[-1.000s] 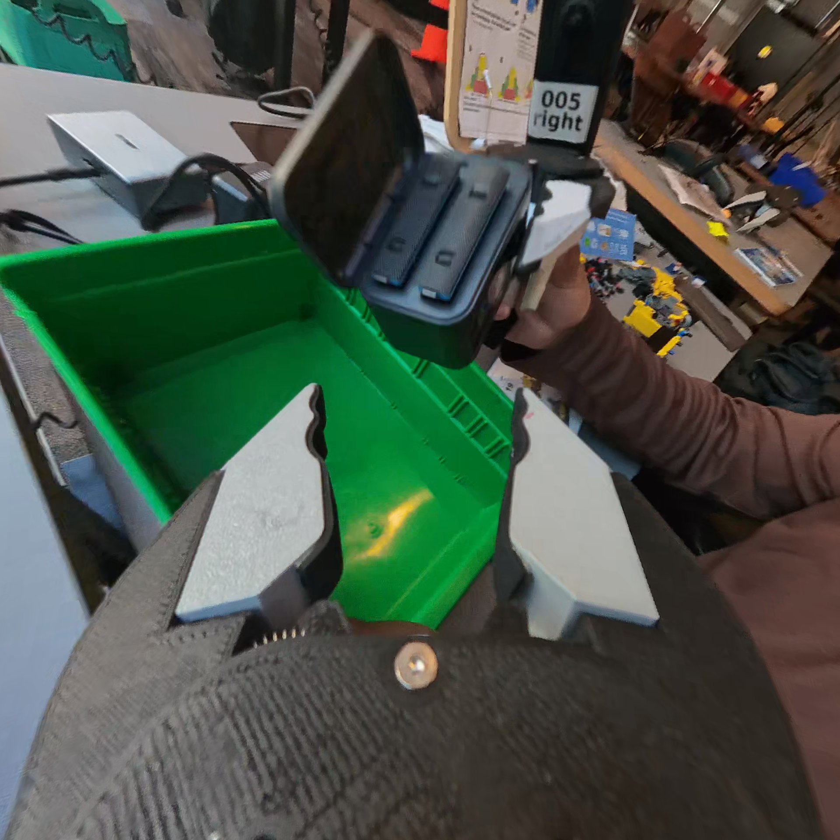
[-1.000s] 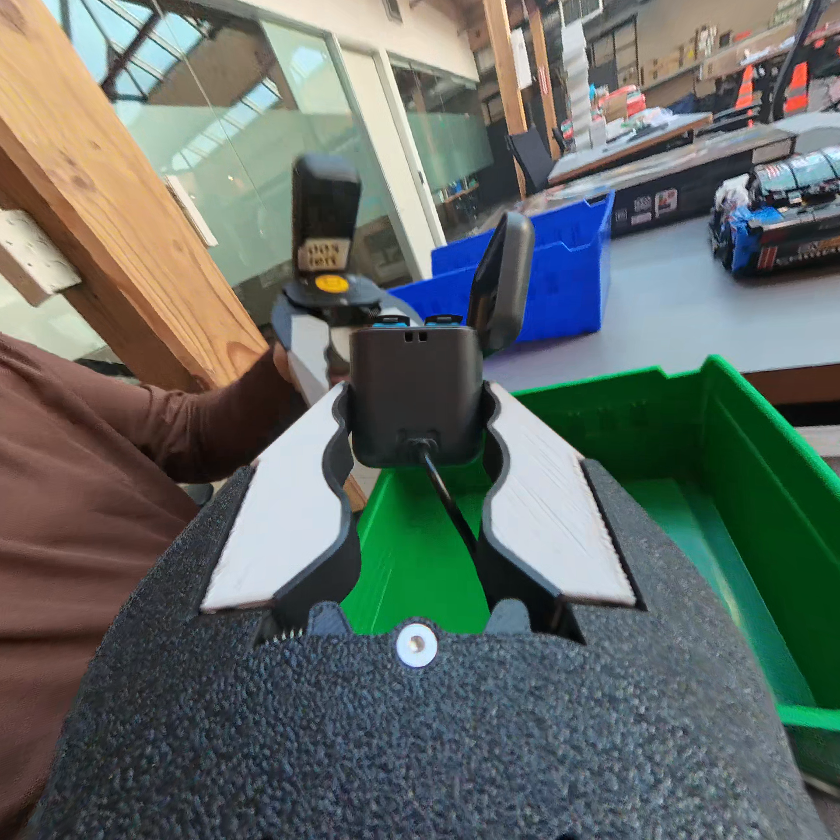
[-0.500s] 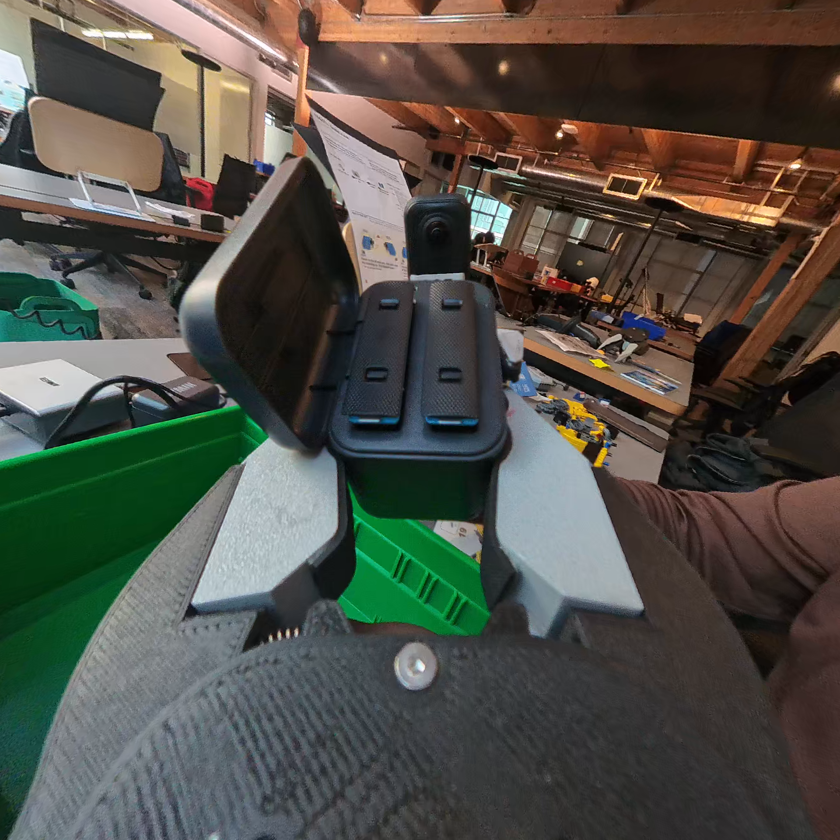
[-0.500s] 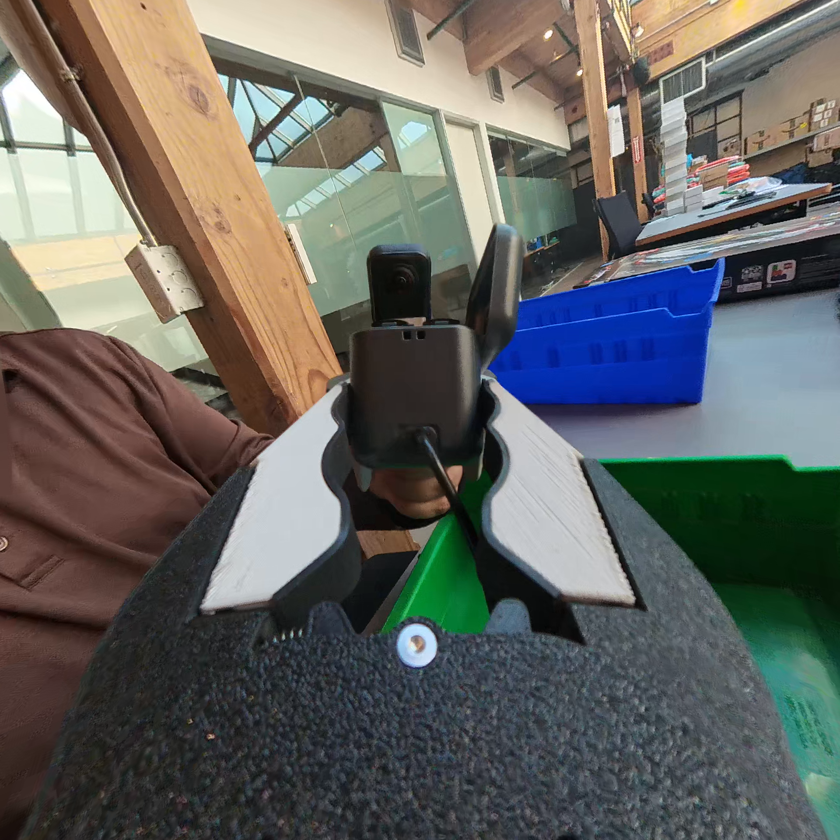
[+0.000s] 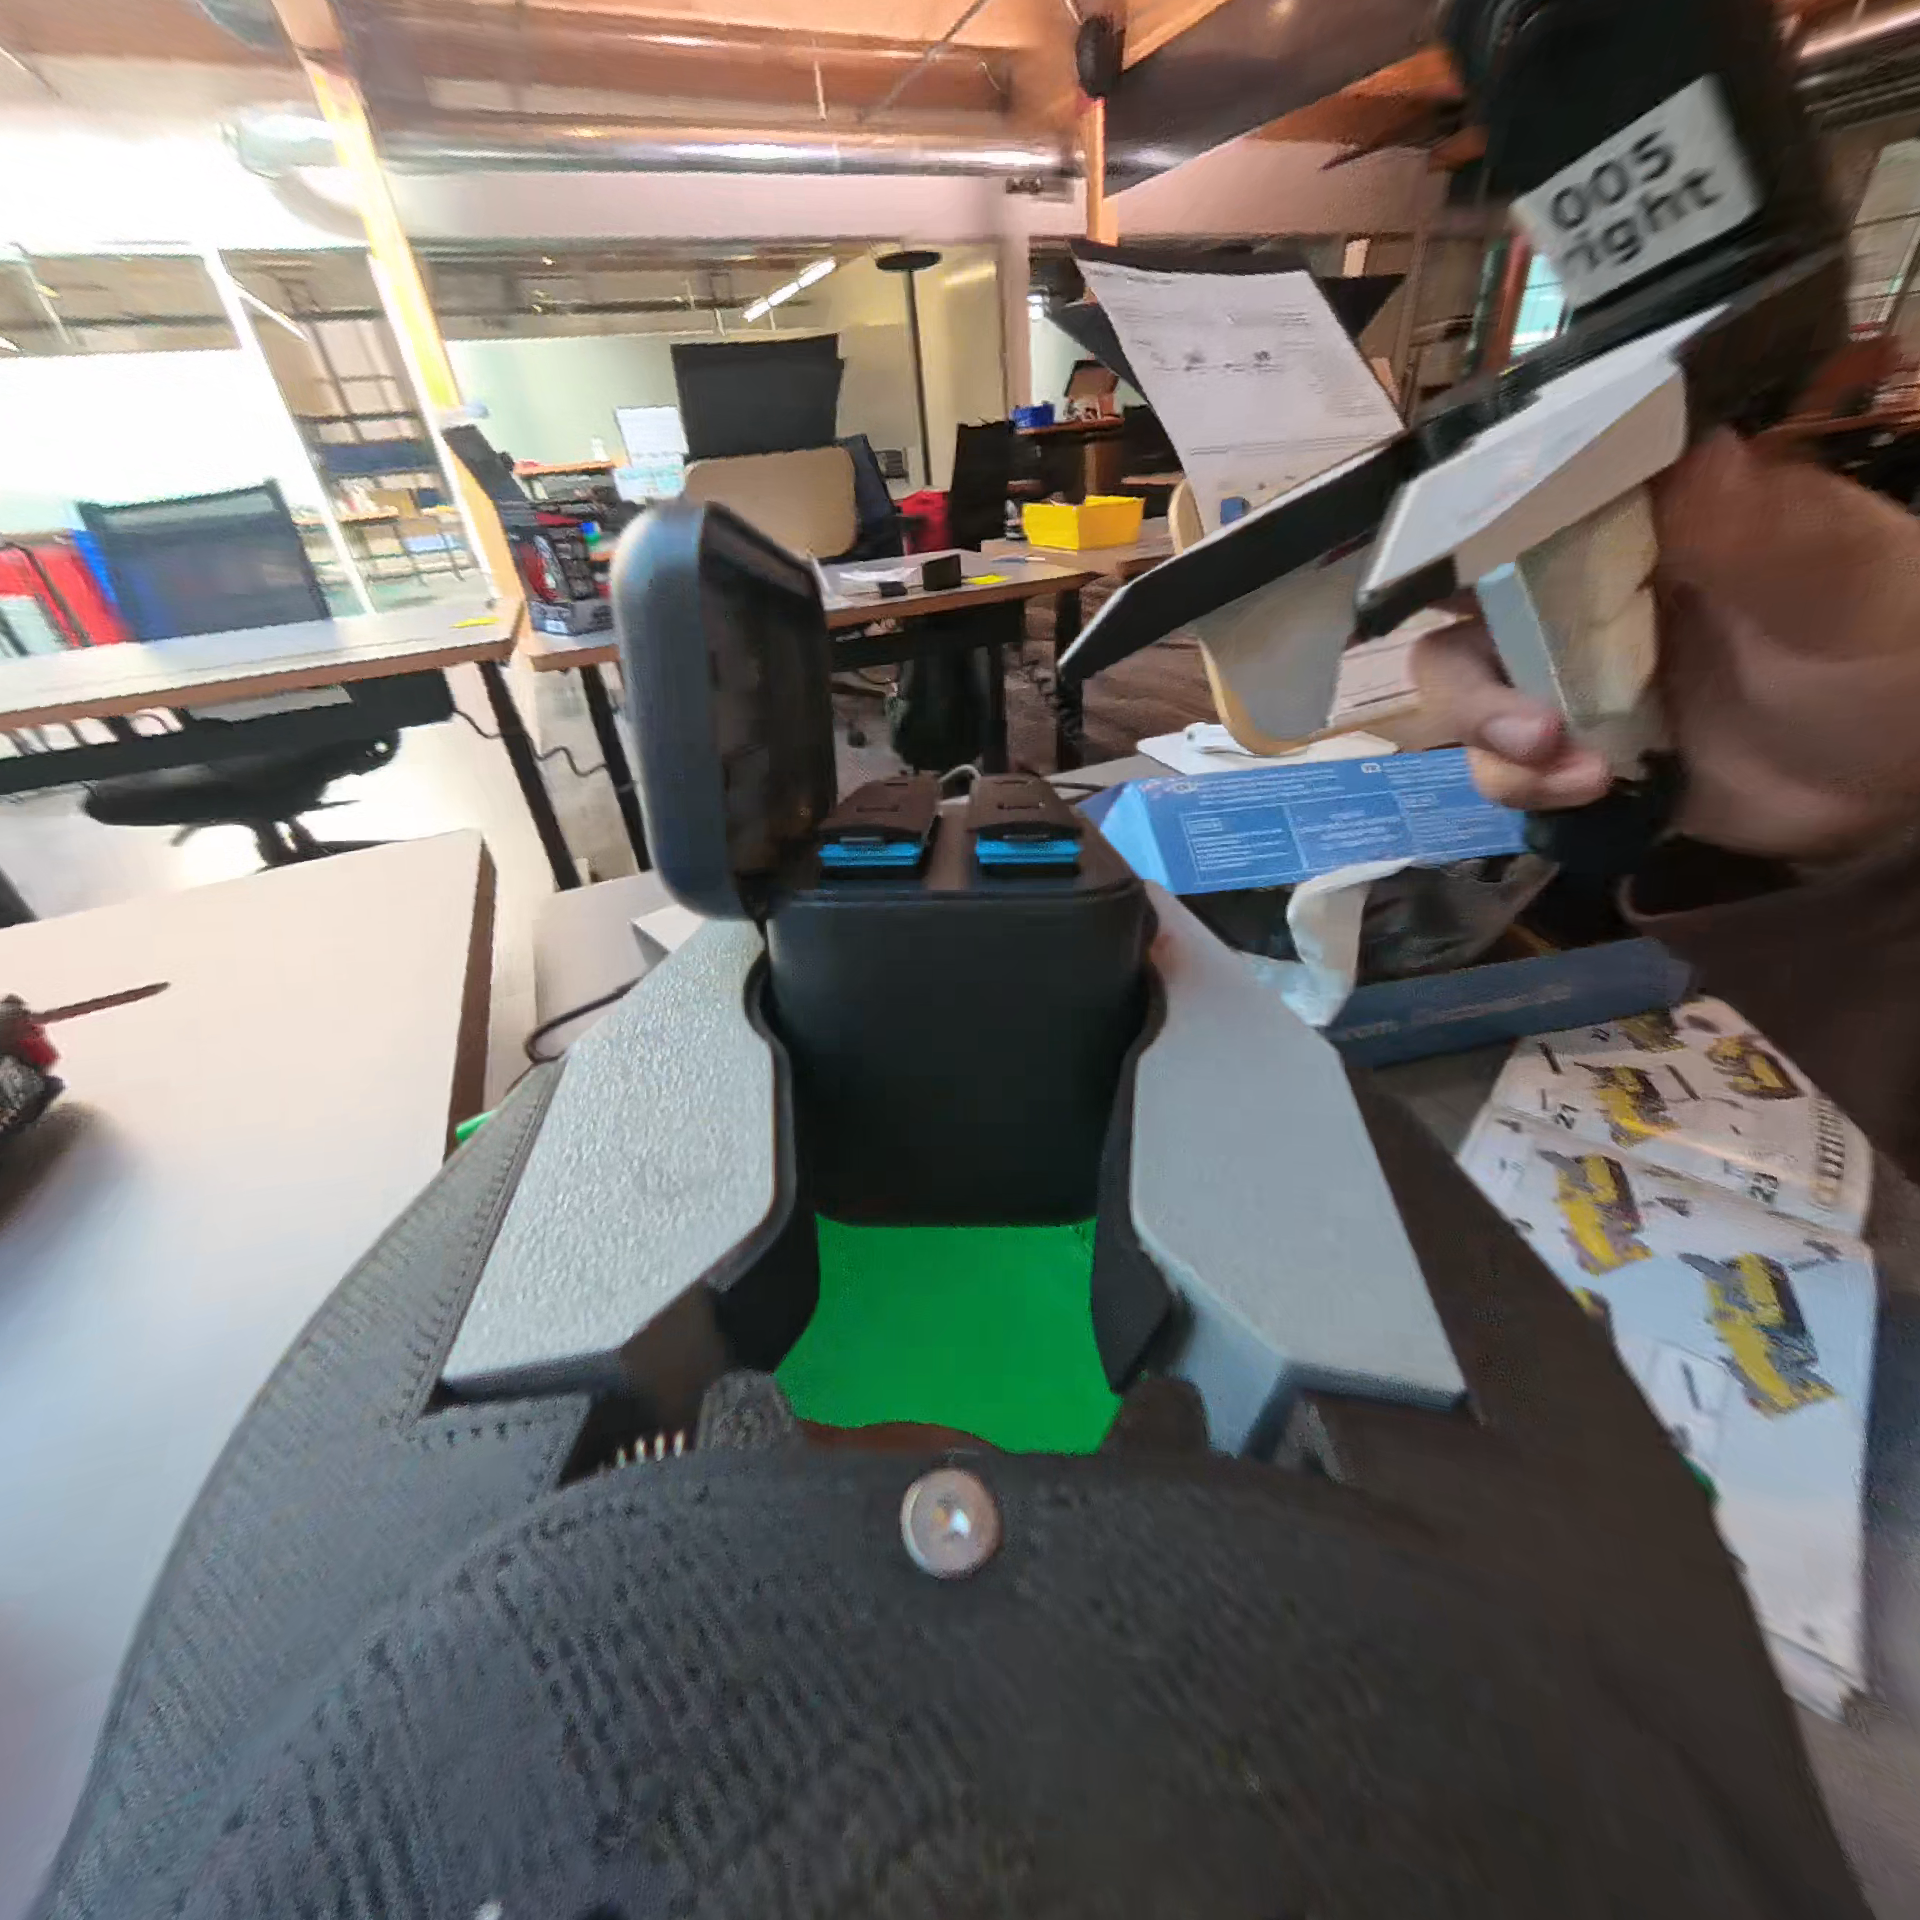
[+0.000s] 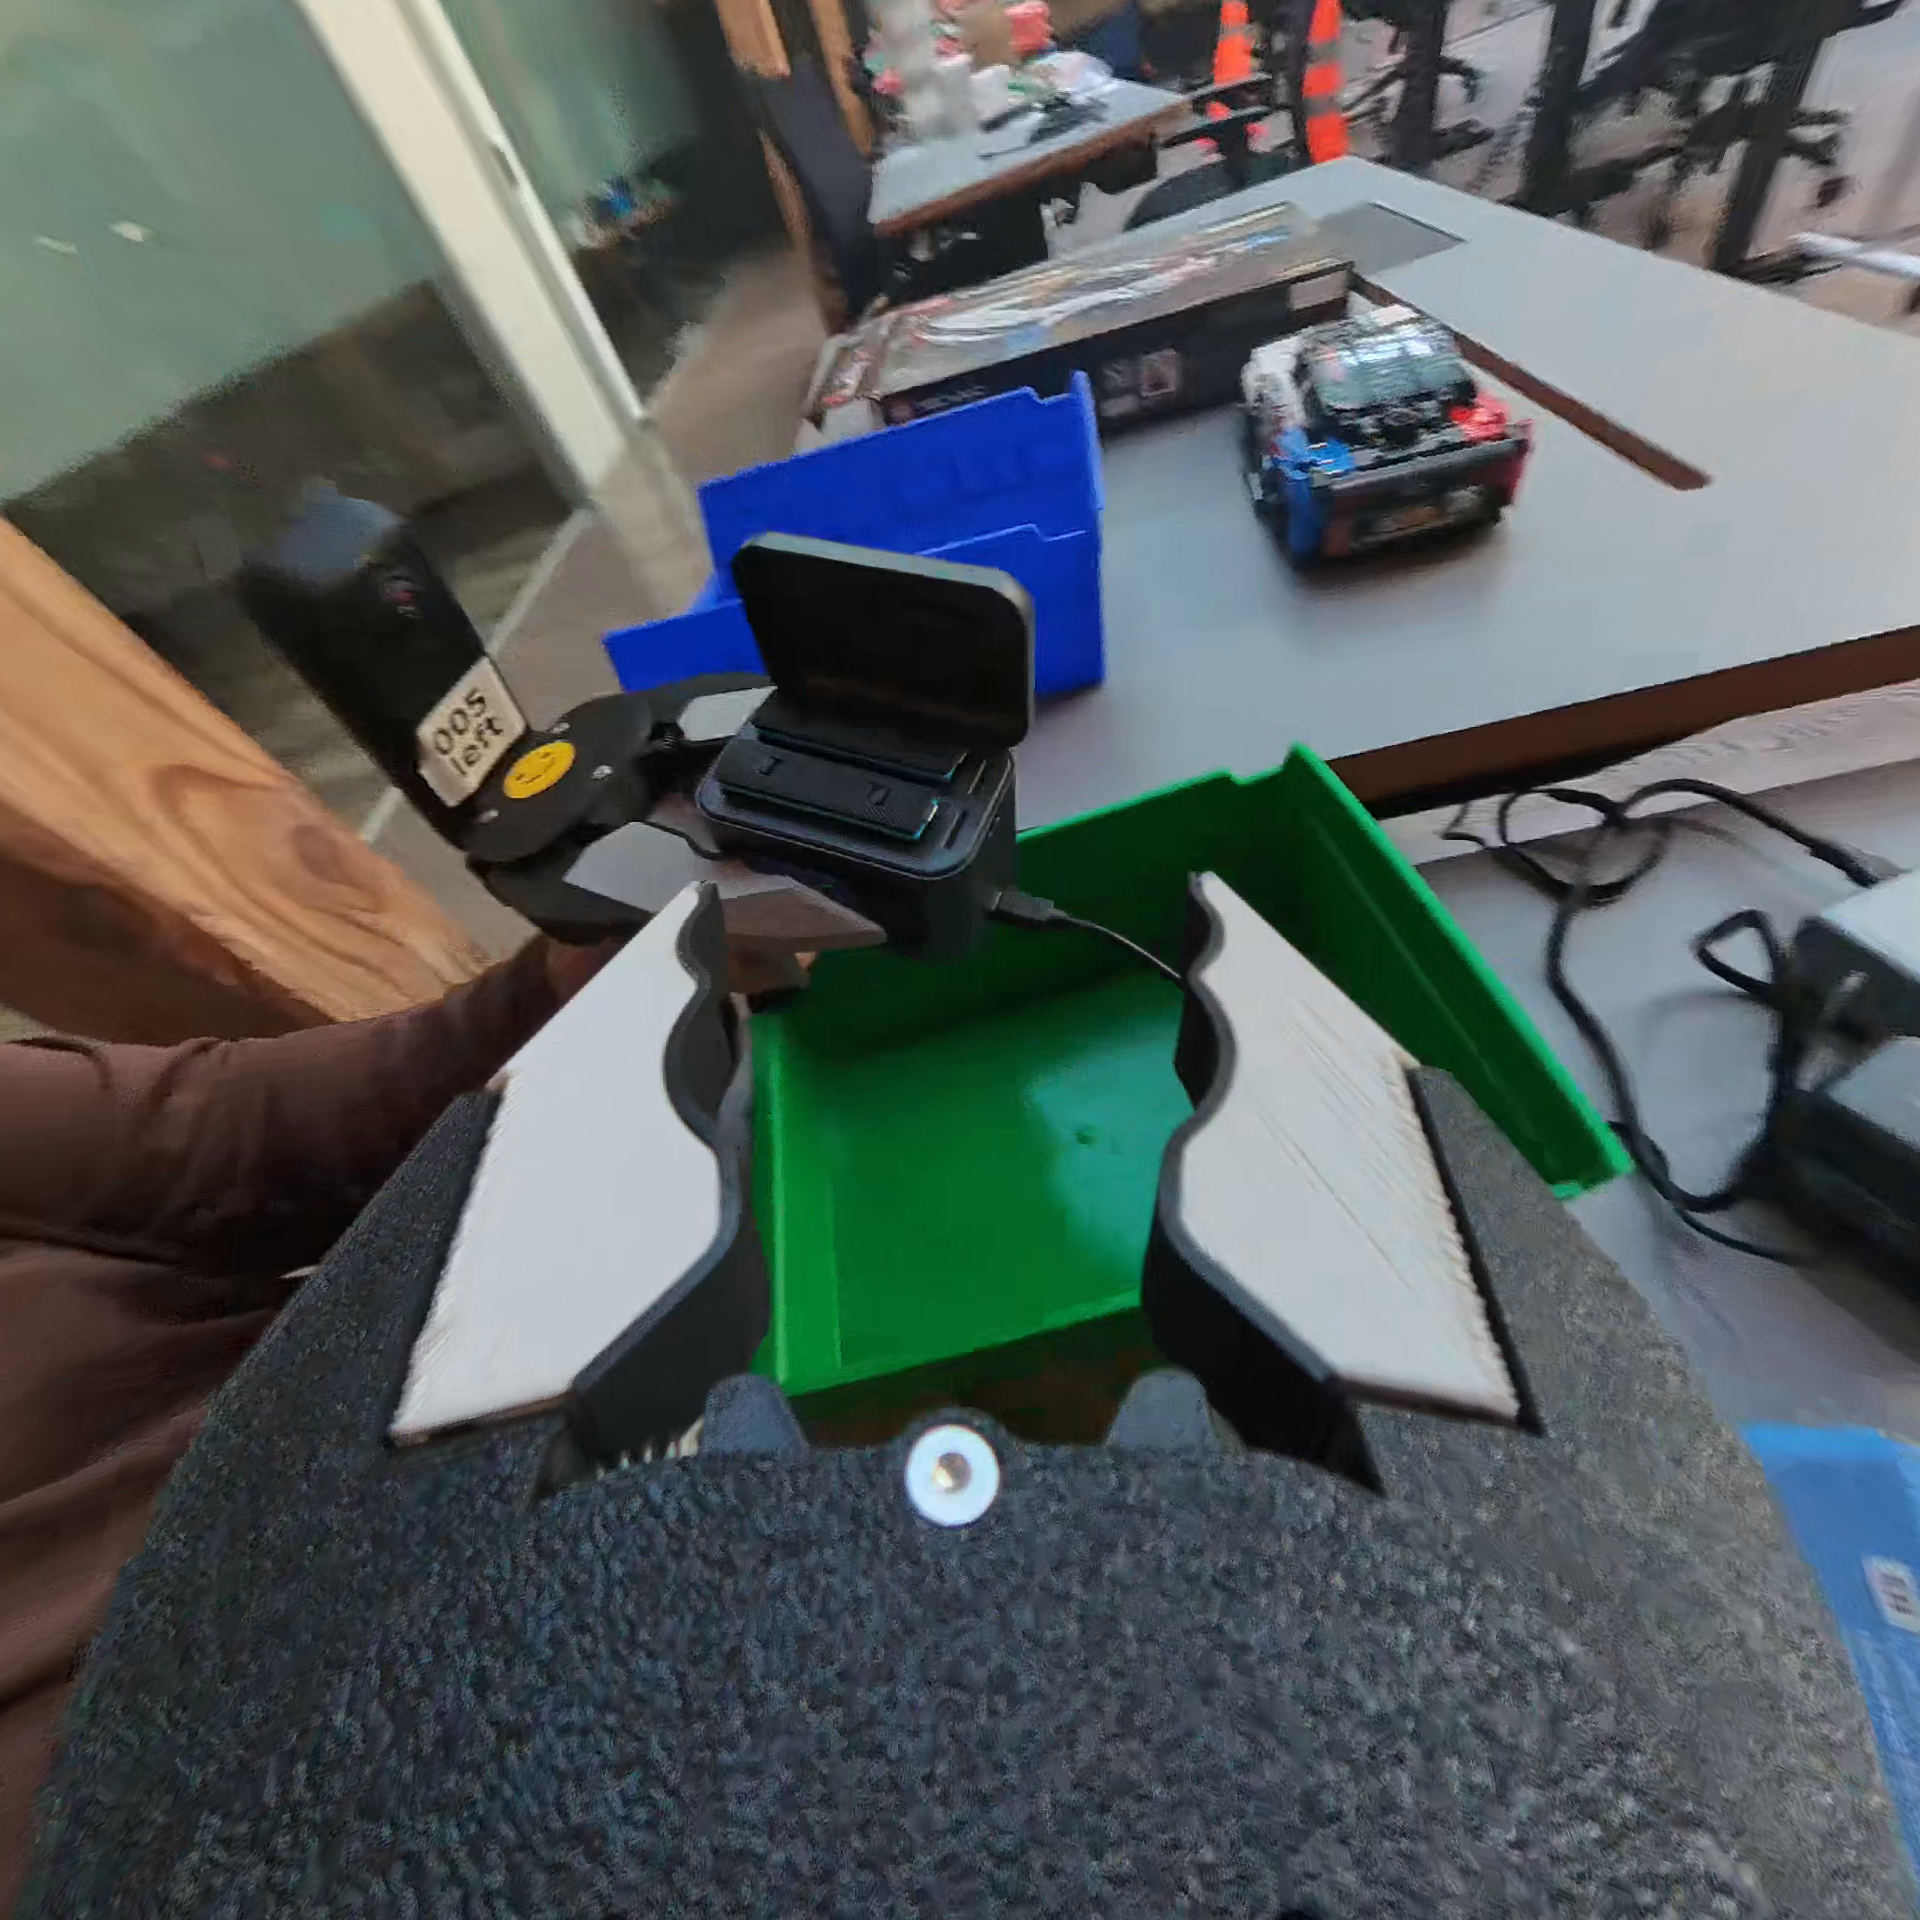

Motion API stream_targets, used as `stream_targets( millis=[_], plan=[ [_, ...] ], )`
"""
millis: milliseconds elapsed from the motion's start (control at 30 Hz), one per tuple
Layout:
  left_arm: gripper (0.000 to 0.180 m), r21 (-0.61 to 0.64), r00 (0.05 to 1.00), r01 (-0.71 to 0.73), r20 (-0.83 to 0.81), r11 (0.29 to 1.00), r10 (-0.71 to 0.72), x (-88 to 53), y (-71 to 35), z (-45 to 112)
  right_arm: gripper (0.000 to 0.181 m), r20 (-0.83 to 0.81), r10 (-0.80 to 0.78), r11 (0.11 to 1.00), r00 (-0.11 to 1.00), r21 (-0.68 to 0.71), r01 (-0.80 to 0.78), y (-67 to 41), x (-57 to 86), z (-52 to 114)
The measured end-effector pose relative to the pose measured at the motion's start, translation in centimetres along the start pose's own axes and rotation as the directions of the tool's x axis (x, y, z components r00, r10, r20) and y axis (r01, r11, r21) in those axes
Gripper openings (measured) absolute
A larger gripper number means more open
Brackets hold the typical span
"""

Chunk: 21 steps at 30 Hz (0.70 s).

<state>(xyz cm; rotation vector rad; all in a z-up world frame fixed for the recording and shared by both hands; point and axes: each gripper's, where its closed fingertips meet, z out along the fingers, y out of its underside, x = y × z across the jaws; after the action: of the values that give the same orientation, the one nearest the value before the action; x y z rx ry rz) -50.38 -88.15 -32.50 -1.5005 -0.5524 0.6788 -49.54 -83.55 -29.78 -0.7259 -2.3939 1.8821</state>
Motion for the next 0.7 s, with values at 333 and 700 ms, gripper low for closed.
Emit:
stream_targets(
  millis=[333, 700],
  plan=[
    [0.063, -0.005, 0.856, -0.446, 0.289, 0.895, 0.428, -1.6, -0.2, 3.4, 0.068, -0.105, -0.079, 0.938, 0.991, -0.345, 0.039, 5.0, -2.1, 1.7],
    [0.062, 0.056, 0.846, -0.476, 0.303, 0.878, 0.439, -2.0, -4.2, 7.5, 0.104, -0.332, -0.146, 0.951, 0.932, -0.306, 0.040, 2.4, 2.0, 0.4]
  ],
)
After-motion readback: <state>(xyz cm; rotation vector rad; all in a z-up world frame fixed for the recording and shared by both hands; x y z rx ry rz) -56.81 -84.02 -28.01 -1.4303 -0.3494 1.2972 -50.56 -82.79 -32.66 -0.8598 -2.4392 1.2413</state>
